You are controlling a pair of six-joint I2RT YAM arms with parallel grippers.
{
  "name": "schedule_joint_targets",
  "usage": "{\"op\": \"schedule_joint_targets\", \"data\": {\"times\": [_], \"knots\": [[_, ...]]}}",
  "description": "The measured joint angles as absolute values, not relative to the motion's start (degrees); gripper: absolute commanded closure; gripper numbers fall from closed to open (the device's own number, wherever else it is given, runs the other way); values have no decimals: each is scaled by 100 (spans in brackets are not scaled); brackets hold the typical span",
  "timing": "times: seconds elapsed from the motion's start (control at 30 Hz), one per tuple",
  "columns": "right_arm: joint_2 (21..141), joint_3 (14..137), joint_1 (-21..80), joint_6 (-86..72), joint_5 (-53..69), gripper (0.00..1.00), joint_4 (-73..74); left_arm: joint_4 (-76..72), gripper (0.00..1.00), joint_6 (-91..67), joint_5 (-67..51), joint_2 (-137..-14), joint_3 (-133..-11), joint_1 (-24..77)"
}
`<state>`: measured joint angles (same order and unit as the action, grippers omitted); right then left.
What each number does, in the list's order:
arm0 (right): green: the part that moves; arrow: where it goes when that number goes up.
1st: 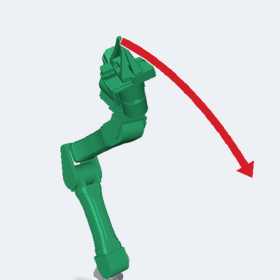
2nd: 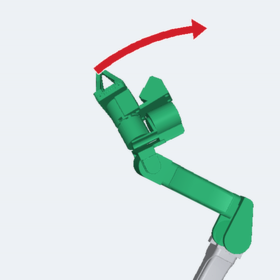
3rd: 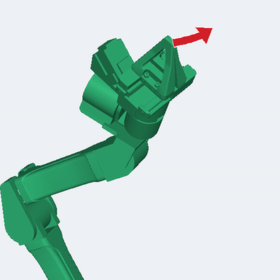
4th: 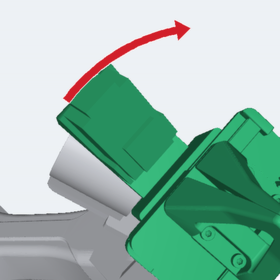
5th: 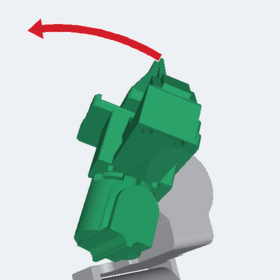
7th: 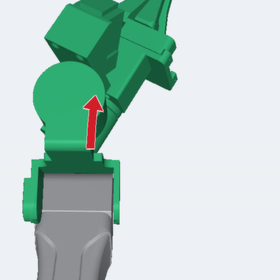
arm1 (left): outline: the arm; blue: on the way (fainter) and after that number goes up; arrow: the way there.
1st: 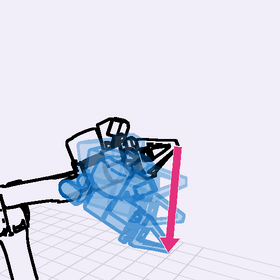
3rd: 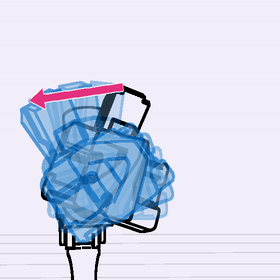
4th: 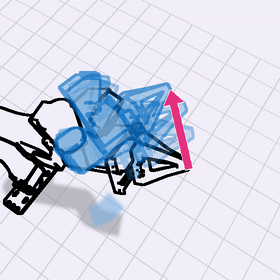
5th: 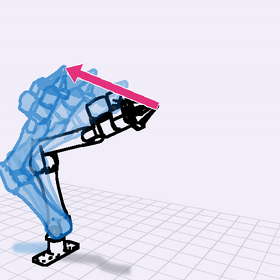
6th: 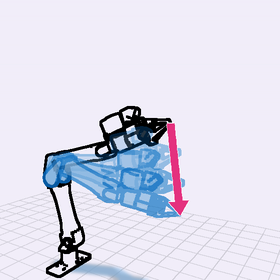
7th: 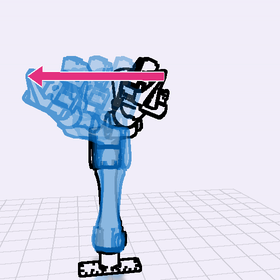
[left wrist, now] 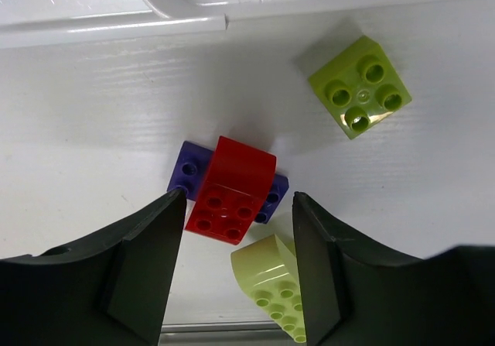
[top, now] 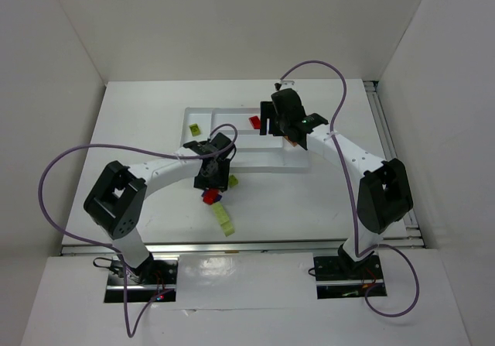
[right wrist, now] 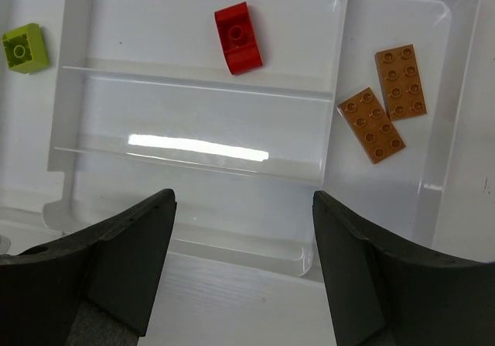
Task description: Sort the legos into containers by color
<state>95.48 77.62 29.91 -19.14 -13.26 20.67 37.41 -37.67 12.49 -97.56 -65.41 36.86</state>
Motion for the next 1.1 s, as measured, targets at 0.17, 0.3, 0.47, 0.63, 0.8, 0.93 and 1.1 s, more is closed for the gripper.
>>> {"op": "schedule_joint_targets", "data": {"times": [0.17,0.3,0.47,0.63,0.8,0.93,1.1], "knots": [[9548,7762,2991,-1925,-1306,21,2067,3752,33,-3765,1164,-9725,-6440,3686],[9548,7762,2991,-1925,-1280,21,2067,3771,39,-3778,1168,-9727,-6436,3686],[9548,7762,2991,-1925,-1271,21,2067,3769,41,-3787,1170,-9727,-6407,3686],[9548,7762,3020,-1925,-1271,21,2067,3771,41,-3785,1175,-9756,-6388,3686],[9548,7762,3044,-1925,-1284,21,2067,3771,47,-3774,1188,-9885,-6386,3686],[9548,7762,3046,-1925,-1286,21,2067,3750,64,-3760,1219,-9898,-6390,3686],[9548,7762,3046,-1925,-1288,21,2069,3852,87,-3760,1326,-9896,-6464,3667]]}}
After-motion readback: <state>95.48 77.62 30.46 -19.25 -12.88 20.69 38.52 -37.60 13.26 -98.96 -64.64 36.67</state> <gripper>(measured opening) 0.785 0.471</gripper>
